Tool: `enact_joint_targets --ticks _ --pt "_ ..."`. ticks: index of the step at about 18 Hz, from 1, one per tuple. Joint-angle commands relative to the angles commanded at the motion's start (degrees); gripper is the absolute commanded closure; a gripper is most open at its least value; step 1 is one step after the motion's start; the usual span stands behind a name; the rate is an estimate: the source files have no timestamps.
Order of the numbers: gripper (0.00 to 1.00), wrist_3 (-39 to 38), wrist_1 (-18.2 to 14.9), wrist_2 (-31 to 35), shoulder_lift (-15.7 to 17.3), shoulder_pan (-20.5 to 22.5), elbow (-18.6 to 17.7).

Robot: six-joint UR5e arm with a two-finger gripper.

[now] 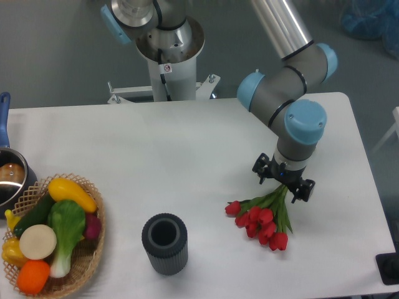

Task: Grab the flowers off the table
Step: 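Move the open gripper down toward the red tulip bouquet's stems, then close the gripper around the tulip stems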

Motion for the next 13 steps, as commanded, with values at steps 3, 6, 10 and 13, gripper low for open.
enact_joint_targets --ticks 3,6,10,13 --pt "0.00 -1.68 0.09 0.09 -1.24 -0.80 2.55" --pt "0.00 -1.68 0.18 0.26 -2.20 -0.88 3.26" --pt "0.47 -1.76 0.00 0.44 -2.21 -0.88 3.08" --pt "1.00 -1.33 0.18 0.44 -2.12 -0.80 3.00"
